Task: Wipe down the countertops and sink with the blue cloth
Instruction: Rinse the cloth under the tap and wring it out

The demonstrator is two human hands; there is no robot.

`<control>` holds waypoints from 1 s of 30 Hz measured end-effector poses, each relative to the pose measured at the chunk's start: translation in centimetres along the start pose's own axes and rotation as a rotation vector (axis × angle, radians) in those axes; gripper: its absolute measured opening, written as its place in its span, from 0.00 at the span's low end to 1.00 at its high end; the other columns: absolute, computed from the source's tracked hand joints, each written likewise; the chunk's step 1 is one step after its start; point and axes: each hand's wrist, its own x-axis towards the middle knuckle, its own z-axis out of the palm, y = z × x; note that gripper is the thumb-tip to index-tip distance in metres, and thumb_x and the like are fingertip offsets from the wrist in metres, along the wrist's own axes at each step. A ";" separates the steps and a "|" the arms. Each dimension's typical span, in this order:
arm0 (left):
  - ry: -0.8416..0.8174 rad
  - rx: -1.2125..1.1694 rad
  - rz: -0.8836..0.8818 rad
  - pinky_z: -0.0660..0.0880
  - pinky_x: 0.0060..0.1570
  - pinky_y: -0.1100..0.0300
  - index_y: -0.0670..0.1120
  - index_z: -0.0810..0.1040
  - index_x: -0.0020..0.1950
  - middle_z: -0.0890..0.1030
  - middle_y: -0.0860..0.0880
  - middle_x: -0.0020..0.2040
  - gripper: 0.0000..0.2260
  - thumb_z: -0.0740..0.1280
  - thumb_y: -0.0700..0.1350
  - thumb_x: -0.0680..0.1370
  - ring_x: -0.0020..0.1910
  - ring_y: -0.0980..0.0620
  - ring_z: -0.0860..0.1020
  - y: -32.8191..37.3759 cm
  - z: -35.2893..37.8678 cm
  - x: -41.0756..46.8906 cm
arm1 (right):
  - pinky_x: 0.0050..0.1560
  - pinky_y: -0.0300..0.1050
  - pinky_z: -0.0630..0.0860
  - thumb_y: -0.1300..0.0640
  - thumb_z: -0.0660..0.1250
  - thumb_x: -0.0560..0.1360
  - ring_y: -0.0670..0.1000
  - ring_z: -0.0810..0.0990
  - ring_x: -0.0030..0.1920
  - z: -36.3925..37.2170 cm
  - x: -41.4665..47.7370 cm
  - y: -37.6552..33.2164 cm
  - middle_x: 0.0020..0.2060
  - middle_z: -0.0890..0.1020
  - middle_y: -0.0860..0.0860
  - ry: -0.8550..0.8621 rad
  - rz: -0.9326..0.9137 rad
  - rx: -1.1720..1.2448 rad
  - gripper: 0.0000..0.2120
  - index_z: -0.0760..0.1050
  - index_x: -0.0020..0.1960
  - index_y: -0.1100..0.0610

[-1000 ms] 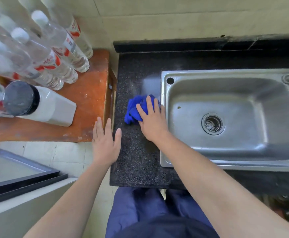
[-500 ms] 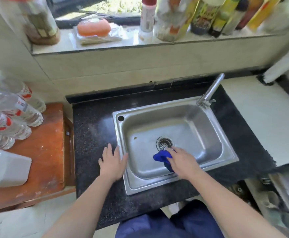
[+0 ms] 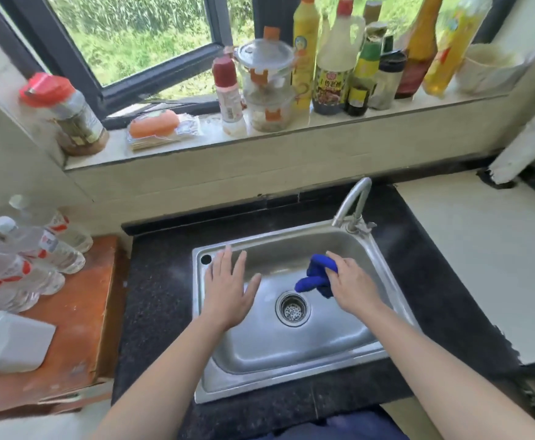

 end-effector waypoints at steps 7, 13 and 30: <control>-0.044 -0.050 -0.156 0.47 0.77 0.44 0.51 0.52 0.81 0.44 0.46 0.81 0.29 0.51 0.62 0.82 0.80 0.46 0.42 5.2 3.2 -1.0 | 0.57 0.55 0.77 0.46 0.52 0.80 0.57 0.80 0.53 1.2 2.7 4.1 0.53 0.81 0.55 -0.213 0.067 0.241 0.19 0.68 0.69 0.42; -0.150 -0.041 -0.274 0.49 0.76 0.44 0.51 0.52 0.81 0.45 0.44 0.81 0.29 0.51 0.61 0.82 0.80 0.45 0.45 6.6 6.9 -3.8 | 0.57 0.45 0.69 0.55 0.55 0.83 0.58 0.76 0.62 2.9 3.4 3.2 0.65 0.76 0.55 -0.329 0.165 0.452 0.21 0.64 0.76 0.51; -0.481 -0.109 -0.253 0.50 0.75 0.43 0.48 0.51 0.81 0.44 0.44 0.81 0.31 0.52 0.61 0.82 0.80 0.44 0.44 3.8 18.3 -3.1 | 0.62 0.43 0.68 0.56 0.60 0.80 0.55 0.72 0.69 8.9 3.2 12.1 0.73 0.69 0.54 -0.436 0.452 0.211 0.27 0.60 0.78 0.53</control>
